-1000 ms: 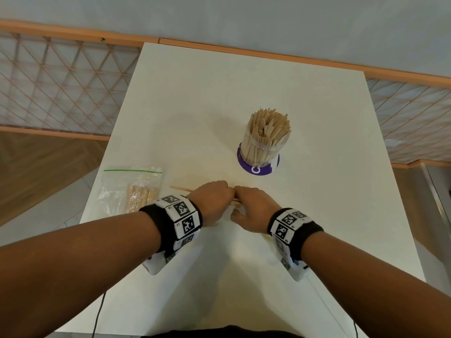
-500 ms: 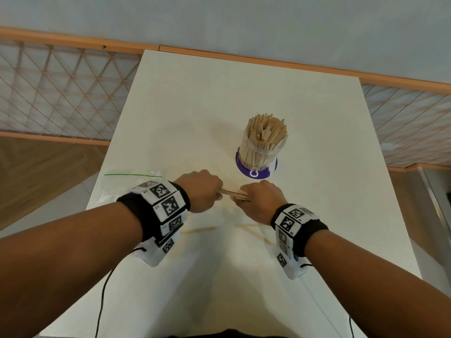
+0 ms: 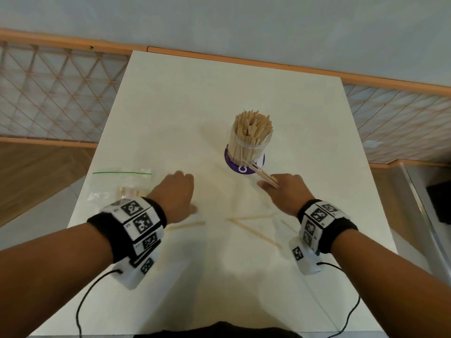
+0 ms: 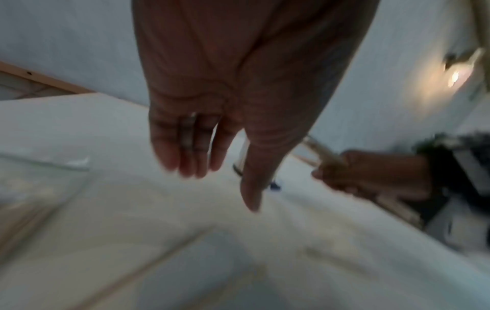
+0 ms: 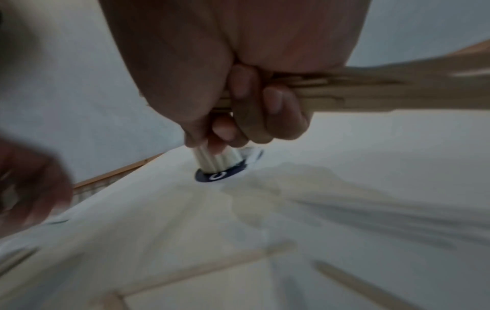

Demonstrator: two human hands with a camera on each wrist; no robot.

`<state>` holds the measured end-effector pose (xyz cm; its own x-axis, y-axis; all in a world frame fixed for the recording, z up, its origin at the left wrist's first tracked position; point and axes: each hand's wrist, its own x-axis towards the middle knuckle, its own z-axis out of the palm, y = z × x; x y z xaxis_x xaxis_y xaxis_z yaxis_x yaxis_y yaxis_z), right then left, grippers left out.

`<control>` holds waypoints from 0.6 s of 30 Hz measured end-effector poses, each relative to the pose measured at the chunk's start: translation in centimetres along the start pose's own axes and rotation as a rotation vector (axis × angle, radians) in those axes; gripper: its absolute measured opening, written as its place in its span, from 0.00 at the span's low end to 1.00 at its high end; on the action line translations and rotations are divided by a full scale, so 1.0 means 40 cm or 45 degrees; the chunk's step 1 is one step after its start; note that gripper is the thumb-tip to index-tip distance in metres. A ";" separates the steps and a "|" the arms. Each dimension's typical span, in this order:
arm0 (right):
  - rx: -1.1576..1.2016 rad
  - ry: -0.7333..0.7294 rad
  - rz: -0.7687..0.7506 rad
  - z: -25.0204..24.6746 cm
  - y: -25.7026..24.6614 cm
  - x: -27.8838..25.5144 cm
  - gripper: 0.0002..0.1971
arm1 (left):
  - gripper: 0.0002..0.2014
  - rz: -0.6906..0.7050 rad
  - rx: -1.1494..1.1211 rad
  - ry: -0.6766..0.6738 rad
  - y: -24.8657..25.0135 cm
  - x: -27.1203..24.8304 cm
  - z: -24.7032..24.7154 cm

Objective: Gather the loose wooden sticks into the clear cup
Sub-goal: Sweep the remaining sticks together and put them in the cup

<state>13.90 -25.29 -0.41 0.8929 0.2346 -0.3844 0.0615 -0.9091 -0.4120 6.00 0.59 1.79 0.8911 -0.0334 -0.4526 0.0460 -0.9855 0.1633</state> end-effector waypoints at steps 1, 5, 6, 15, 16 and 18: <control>-0.030 -0.007 0.066 -0.007 0.032 -0.014 0.24 | 0.34 -0.025 0.074 -0.170 -0.006 -0.013 0.041; -0.168 -0.052 0.274 -0.001 0.141 -0.079 0.20 | 0.31 -0.017 0.138 -0.094 -0.007 -0.039 0.156; -0.182 -0.063 0.309 0.008 0.157 -0.097 0.18 | 0.25 0.010 0.076 -0.026 -0.003 -0.040 0.168; -0.308 -0.084 0.353 0.073 0.138 -0.167 0.09 | 0.10 0.011 0.008 -0.067 0.032 -0.036 0.172; -0.308 -0.103 0.344 0.077 0.133 -0.167 0.10 | 0.10 -0.027 -0.040 -0.097 0.034 -0.034 0.169; -0.342 -0.148 0.294 0.086 0.123 -0.170 0.13 | 0.12 -0.084 -0.125 -0.143 0.038 -0.035 0.169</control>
<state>6.59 -30.18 -2.65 0.8410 0.0361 -0.5398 -0.0071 -0.9969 -0.0778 1.77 -2.00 -3.27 0.8286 0.0072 -0.5598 0.1518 -0.9653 0.2123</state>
